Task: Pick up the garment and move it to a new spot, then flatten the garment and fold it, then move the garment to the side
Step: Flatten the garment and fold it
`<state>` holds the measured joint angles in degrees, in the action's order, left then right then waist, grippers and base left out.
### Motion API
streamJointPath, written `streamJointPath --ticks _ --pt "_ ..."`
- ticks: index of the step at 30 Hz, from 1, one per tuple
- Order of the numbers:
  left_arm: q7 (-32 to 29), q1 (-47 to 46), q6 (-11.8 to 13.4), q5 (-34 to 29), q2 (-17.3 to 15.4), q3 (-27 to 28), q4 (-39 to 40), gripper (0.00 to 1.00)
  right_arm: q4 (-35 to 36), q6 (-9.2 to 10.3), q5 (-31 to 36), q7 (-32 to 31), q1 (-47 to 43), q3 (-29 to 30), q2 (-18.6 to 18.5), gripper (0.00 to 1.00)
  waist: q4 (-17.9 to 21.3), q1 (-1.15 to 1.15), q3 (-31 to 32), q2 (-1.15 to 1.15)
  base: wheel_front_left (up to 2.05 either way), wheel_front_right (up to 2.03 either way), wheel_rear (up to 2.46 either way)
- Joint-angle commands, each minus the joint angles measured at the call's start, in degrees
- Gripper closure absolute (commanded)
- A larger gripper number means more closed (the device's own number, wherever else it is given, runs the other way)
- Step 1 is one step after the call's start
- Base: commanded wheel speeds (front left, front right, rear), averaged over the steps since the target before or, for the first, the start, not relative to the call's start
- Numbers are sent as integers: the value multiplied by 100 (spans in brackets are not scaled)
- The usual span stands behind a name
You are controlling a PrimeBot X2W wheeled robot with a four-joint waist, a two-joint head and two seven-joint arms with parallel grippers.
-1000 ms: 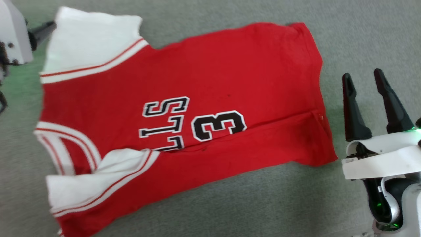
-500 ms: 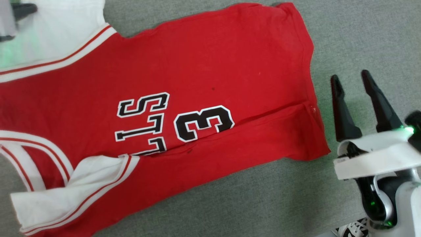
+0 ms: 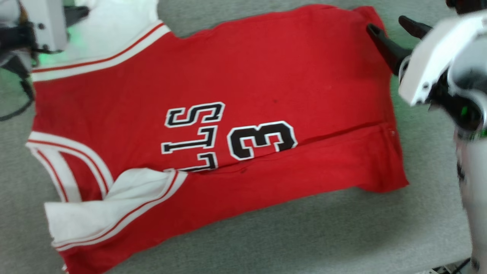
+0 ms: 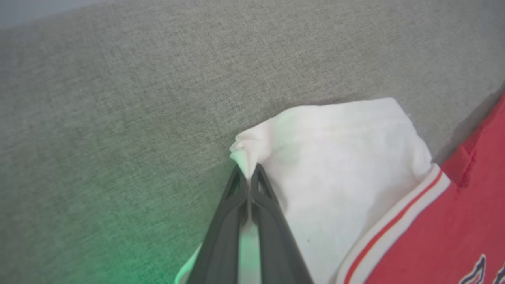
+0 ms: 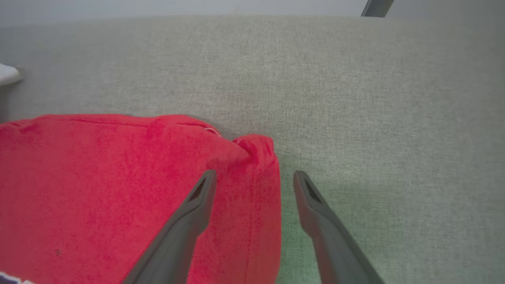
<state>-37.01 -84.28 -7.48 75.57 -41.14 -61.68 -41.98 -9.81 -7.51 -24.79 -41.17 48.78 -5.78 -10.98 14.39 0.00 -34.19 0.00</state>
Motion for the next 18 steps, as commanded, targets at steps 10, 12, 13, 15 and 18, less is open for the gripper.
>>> streamJointPath --ticks 10,12,13,15,18 --pt "130 140 1 188 83 -433 437 100 -1674 3 -3 -1421 1248 -374 -44 0 -487 0 -109 0 0 0 0" --pt "156 112 2 224 87 -490 479 100 -1812 3 -28 -1393 1321 -425 -17 17 -525 0 -108 0 0 0 0" --pt "196 106 5 245 102 -515 502 100 -1866 3 -32 -1383 1340 -491 -31 73 -548 0 -98 0 0 0 0" --pt "306 119 5 310 131 -540 561 100 -1966 3 -96 -1297 1355 -570 -53 100 -592 0 -52 0 0 0 0" --pt "610 135 4 391 184 -532 715 100 -1979 3 -148 -941 1316 -587 -188 100 -691 0 68 0 0 0 0"
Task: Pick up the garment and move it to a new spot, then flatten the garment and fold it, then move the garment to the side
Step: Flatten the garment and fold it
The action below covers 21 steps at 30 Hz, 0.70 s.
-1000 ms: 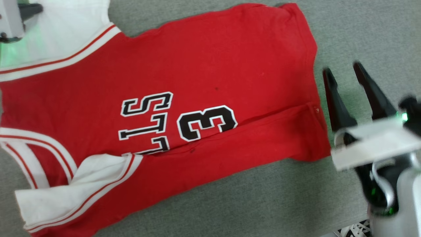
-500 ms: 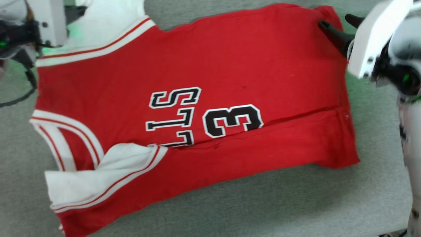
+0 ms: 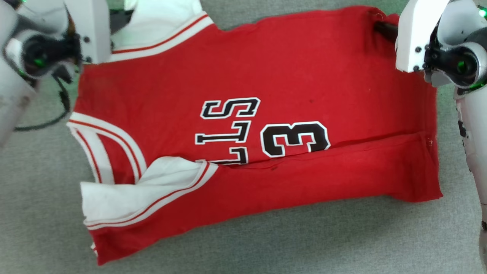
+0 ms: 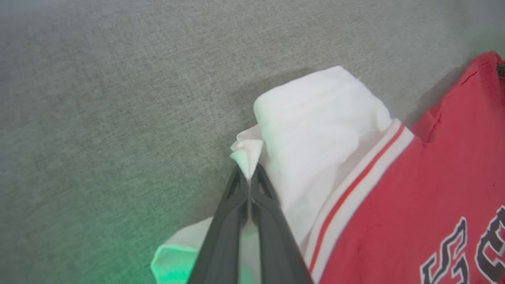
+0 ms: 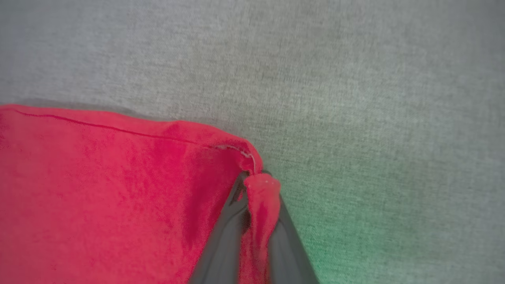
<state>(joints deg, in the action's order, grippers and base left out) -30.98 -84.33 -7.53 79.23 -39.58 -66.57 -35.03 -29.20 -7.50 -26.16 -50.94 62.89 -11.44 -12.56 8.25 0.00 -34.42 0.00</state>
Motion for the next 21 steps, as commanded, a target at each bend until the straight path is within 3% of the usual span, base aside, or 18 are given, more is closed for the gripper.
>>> streamJointPath --ticks 1,11,21 --pt "7 140 10 26 28 -43 19 100 -40 2 -11 35 -95 -22 -30 100 -77 0 90 0 0 0 0" --pt "1397 598 9 451 -219 14 1310 100 716 3 -589 1119 -915 -443 -839 100 -580 0 888 0 0 0 0" --pt "2510 1629 9 714 -1255 -114 3225 100 1813 3 -1311 1173 -2326 -776 -1731 100 -899 0 1559 0 0 0 0"
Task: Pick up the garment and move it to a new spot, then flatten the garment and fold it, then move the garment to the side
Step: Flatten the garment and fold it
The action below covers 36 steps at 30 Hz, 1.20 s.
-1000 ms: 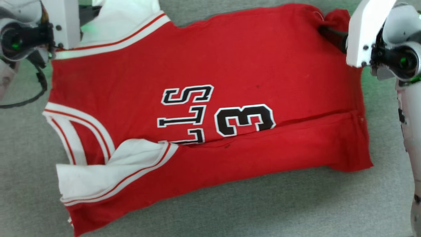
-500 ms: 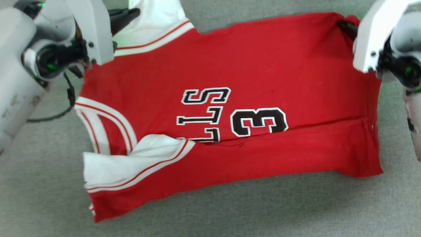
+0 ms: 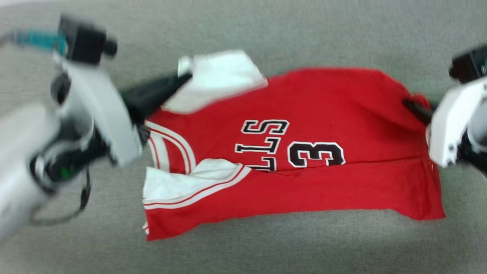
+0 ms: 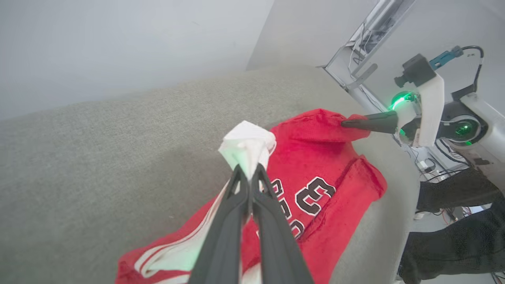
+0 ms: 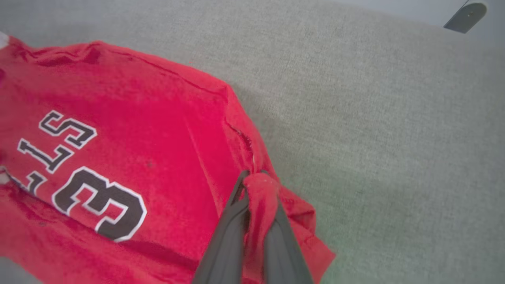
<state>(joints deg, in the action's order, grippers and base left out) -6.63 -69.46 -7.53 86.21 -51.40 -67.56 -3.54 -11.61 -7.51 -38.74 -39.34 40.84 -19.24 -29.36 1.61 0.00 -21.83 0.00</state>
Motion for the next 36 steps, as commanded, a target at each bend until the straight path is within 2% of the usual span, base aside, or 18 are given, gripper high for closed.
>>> streamJointPath --ticks 1,5,8,13,20,30,31,32,33,34,36 --pt "219 294 9 27 -189 -41 236 100 136 4 -106 12 -284 35 -109 100 -266 0 340 0 0 0 0" --pt "870 923 9 50 -519 -147 781 100 489 4 -249 38 -940 258 -367 100 -385 0 389 0 0 0 0" --pt "1297 1367 9 61 -647 -230 984 100 733 4 -275 70 -1350 471 -472 100 -455 0 395 0 0 0 0" --pt "1793 2011 9 181 -626 -349 1033 100 965 4 -329 220 -1913 894 -416 100 -525 0 365 0 0 0 0" --pt "2020 2597 9 177 -649 -423 792 100 1079 4 -162 176 -2464 1325 -348 100 -541 0 284 0 0 0 0" --pt "2102 3001 9 -176 -101 -512 34 100 785 4 59 379 -2524 1322 -30 100 -553 0 250 0 0 0 0" --pt "2118 3010 9 -173 -65 -494 -6 87 787 4 55 405 -2517 1328 -11 76 -550 0 260 0 0 0 0" --pt "2126 3019 9 -180 -33 -476 -25 67 809 4 28 423 -2512 1333 8 54 -545 0 282 0 0 0 0" --pt "2134 3035 9 -196 -6 -443 -39 43 858 4 -11 462 -2518 1325 16 12 -544 0 313 0 0 0 0" --pt "2153 3064 9 -178 24 -392 -43 0 917 4 -66 475 -2543 1313 34 0 -544 0 354 0 0 0 0" --pt "2168 3136 9 -181 47 -261 -35 0 1036 4 -214 517 -2628 1344 64 0 -547 0 436 0 0 0 0"
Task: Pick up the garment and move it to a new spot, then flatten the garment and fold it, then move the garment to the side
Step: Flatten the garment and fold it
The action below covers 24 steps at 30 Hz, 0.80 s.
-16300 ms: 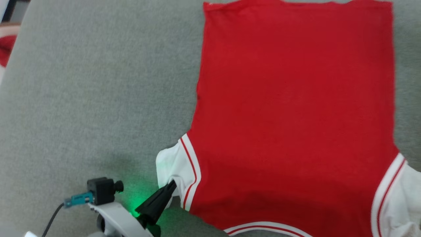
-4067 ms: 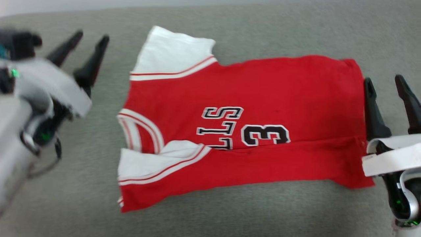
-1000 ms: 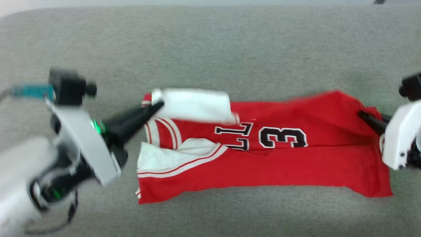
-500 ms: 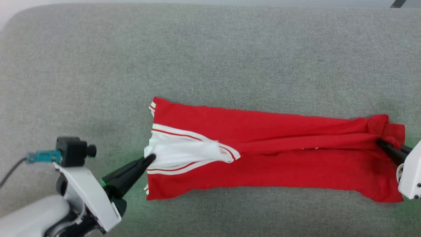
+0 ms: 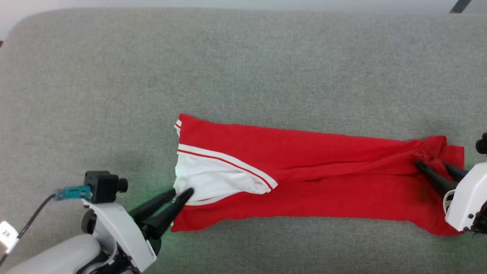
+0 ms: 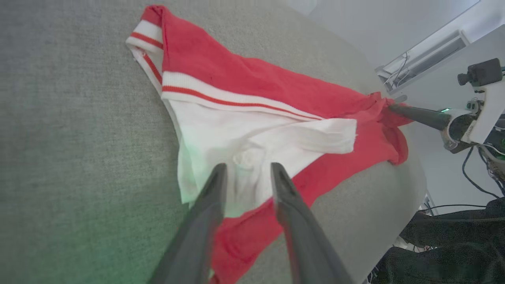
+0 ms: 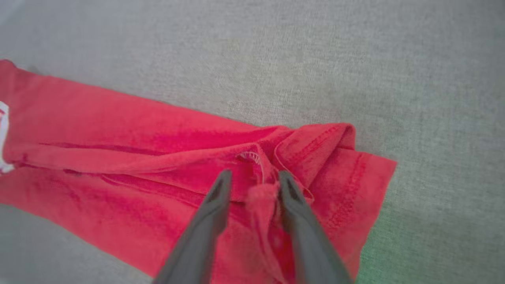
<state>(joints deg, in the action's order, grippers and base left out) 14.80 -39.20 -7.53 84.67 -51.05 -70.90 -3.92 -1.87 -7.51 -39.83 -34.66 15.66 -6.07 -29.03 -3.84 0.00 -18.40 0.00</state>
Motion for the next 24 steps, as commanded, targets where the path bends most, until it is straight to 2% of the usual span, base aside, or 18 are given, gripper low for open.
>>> streamJointPath --ticks 1,5,8,12,16,21,24 --pt "34 157 9 -41 31 172 2 0 131 4 -165 59 -157 69 32 0 -10 0 144 0 0 0 0" --pt "37 517 9 -330 196 925 -113 0 357 4 -403 -18 -321 328 -24 0 -87 0 343 0 0 0 0" --pt "39 960 9 -661 467 1639 -229 0 400 4 -478 -228 -505 638 -115 0 -177 0 459 0 0 0 0" --pt "38 1710 9 -1150 979 2651 -380 0 258 4 -483 -582 -715 1183 -91 0 -350 0 571 0 0 0 0" --pt "30 2356 25 -1690 1530 3438 -552 0 44 4 -316 -871 -839 1645 -7 0 -544 0 618 0 0 0 0" --pt "29 2887 48 -2528 2064 4045 -851 0 -225 4 -128 -1198 -903 2062 171 0 -803 0 630 0 0 0 0" --pt "29 2984 48 -2860 2251 4269 -950 0 -328 4 -46 -1354 -879 2193 261 0 -885 0 633 0 0 0 0"
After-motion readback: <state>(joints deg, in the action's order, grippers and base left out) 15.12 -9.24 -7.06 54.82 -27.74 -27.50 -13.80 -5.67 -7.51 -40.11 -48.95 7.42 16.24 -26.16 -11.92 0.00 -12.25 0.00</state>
